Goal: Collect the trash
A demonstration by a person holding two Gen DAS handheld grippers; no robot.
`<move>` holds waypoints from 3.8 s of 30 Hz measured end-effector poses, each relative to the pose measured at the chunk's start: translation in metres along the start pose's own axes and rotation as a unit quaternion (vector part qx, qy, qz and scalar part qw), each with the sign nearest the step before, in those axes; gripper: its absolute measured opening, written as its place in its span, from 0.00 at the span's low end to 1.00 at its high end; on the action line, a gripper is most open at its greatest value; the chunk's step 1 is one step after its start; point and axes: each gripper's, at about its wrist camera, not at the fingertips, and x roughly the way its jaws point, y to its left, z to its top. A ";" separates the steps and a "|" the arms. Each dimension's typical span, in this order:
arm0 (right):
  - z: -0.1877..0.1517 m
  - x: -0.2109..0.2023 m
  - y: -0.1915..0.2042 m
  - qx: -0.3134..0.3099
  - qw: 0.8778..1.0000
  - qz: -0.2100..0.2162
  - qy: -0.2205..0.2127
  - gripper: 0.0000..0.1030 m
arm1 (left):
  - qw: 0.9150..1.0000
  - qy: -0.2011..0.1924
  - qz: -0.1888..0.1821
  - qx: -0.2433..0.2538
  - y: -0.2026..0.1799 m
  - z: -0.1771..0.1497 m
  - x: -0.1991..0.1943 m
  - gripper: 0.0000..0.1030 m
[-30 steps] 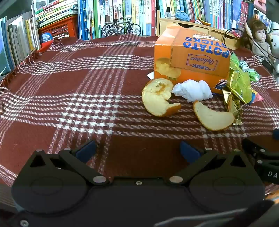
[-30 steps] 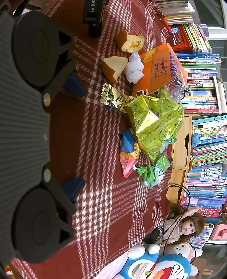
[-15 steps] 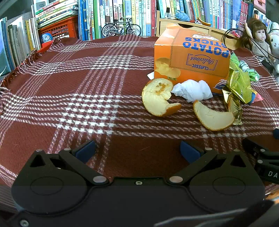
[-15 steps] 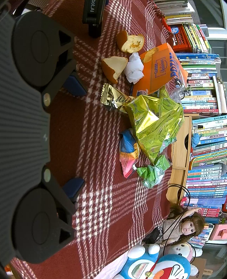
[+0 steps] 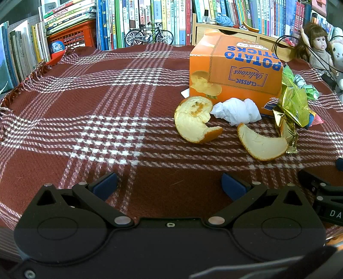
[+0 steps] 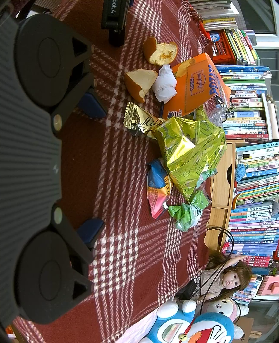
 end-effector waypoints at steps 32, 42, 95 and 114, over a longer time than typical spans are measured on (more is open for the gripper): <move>-0.001 -0.001 0.000 0.000 1.000 0.000 -0.001 1.00 | 1.000 -0.002 0.000 0.000 0.000 0.000 0.000 1.00; -0.001 -0.002 0.000 0.000 1.000 0.000 -0.001 1.00 | 1.000 -0.002 0.000 0.000 0.000 0.000 0.000 1.00; 0.019 0.000 0.059 -0.086 0.984 0.137 -0.069 0.25 | 0.986 -0.100 -0.118 -0.063 0.018 0.021 0.010 0.31; -0.021 -0.084 0.038 -0.059 0.980 0.165 -0.091 0.08 | 0.979 -0.131 -0.145 -0.057 0.035 -0.051 -0.097 0.29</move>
